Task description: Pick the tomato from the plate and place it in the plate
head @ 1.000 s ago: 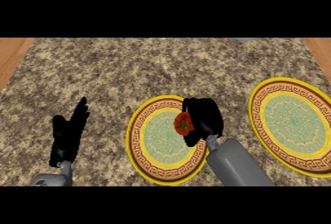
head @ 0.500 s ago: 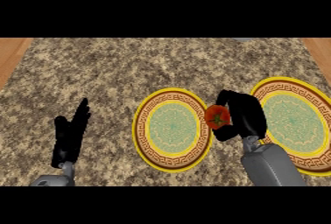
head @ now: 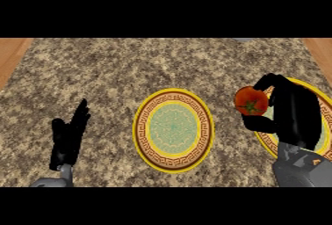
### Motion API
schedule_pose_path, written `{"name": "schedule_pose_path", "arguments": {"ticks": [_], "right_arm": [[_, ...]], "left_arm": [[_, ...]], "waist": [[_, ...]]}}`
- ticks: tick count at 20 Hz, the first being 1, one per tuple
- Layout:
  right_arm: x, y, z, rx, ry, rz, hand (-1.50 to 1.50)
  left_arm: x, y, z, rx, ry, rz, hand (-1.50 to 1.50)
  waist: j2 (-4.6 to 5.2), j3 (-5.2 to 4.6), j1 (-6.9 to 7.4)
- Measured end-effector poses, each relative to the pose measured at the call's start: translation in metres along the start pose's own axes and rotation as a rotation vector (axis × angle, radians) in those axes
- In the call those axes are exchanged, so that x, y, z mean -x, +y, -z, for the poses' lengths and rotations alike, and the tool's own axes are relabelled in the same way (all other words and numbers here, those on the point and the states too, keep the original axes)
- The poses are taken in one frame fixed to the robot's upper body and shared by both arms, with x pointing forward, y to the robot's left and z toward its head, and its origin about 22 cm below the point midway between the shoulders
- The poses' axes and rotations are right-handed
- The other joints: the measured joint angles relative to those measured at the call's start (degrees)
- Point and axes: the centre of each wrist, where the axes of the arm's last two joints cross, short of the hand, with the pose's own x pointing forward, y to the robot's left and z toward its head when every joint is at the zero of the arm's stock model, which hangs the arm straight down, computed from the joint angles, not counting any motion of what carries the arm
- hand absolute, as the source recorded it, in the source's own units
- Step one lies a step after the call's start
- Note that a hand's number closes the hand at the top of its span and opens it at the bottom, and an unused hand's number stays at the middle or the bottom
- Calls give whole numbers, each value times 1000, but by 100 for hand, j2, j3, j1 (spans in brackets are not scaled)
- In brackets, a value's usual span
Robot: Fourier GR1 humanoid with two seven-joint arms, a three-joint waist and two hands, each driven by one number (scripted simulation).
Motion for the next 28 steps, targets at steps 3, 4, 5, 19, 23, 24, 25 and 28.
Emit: {"name": "schedule_pose_path", "arguments": {"ticks": [3, 4, 5, 19, 23, 24, 25, 28], "right_arm": [[14, -13, 2, 46, 66, 11, 150], [17, -16, 3, 55, 87, 12, 150], [22, -18, 8, 60, 101, 9, 150], [127, -9, 59, -11, 267, -43, 150], [155, 1, 64, -120, 301, -39, 150], [163, 3, 67, -146, 308, -35, 150], [168, 5, 70, -176, 315, -24, 150], [182, 13, 68, -305, 346, -19, -150]], "left_arm": [[-5, 2, 4, 0, -1, 3, 0], [-6, 3, 4, 0, 1, 8, 0], [-3, 2, 3, 2, -2, 5, 0], [-4, -4, -1, 8, -5, 8, 0], [-3, -1, -1, 7, -9, 8, 0], [-7, -2, 0, 11, -9, 8, 0], [-8, -2, 0, 12, -8, 9, 0], [-8, -5, -2, 17, -8, 5, 0]], "waist": [[8, 1, 10], [10, 1, 16], [12, 1, 25], [30, 5, 74], [32, 4, 78], [34, 5, 85], [35, 6, 88], [33, 4, 92]]}}
